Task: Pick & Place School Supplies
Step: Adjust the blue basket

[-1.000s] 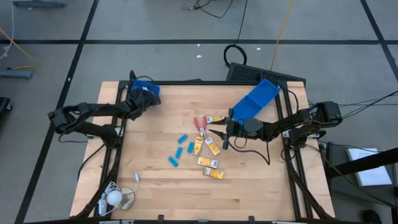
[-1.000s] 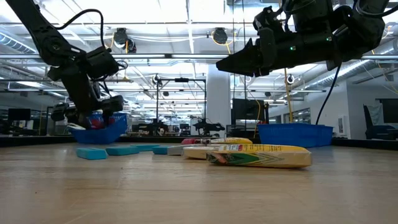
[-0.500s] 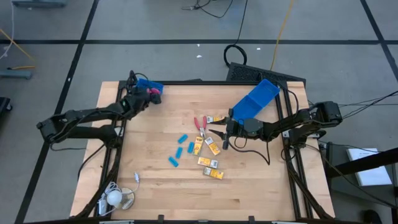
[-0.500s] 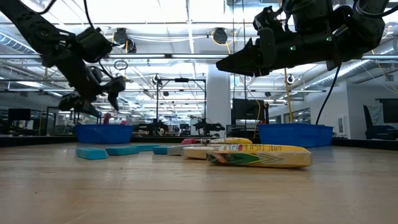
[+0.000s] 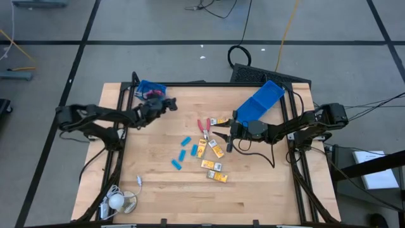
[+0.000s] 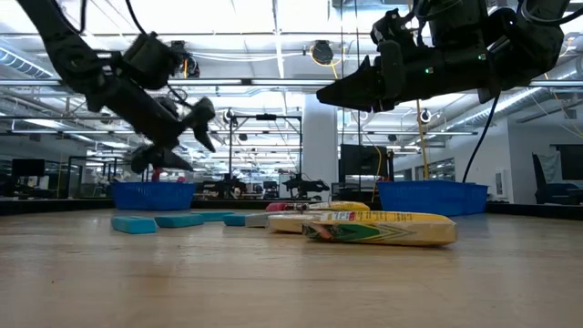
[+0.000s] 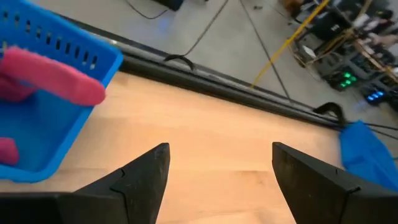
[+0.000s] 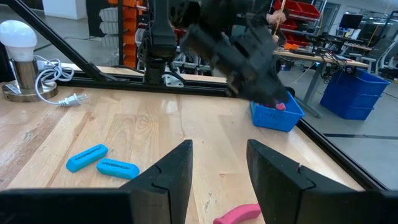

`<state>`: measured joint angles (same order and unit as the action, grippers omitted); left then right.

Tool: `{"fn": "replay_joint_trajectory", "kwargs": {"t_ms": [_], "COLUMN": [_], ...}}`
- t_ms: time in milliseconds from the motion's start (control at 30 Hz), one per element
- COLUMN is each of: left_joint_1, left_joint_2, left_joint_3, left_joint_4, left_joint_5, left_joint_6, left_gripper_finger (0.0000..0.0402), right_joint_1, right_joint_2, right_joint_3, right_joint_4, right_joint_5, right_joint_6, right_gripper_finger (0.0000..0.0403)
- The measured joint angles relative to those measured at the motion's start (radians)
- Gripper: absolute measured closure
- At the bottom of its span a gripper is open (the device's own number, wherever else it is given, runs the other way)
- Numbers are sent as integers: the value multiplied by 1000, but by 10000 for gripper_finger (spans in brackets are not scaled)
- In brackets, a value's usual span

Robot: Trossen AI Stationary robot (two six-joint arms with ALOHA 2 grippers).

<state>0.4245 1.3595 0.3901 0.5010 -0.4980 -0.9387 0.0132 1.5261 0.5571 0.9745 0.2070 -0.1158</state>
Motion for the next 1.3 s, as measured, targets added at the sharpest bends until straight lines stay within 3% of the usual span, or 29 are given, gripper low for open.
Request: {"fn": "replay_joint_trajectory", "kwargs": {"t_ms": [300, 733, 900, 1167, 1300], "left_joint_1": [25, 24, 9, -79, -65], "left_joint_2": [151, 80, 40, 40, 70], "left_joint_3": [0, 0, 0, 1, 9], "left_joint_4": [37, -215, -289, -32, -11], "left_joint_5": [-53, -58, -125, -137, -192], "left_joint_6": [-7, -38, -98, -58, -39], "left_gripper_finger": [114, 114, 115, 115, 115], "right_joint_1": [0, 1, 1, 1, 1], "right_joint_2": [0, 0, 0, 0, 0], "right_joint_3": [0, 0, 0, 0, 0], "right_joint_4": [1, 1, 1, 1, 1], "right_joint_5": [0, 0, 0, 0, 0], "right_joint_6": [0, 0, 0, 0, 0], "right_gripper_finger": [261, 261, 261, 261, 261]}}
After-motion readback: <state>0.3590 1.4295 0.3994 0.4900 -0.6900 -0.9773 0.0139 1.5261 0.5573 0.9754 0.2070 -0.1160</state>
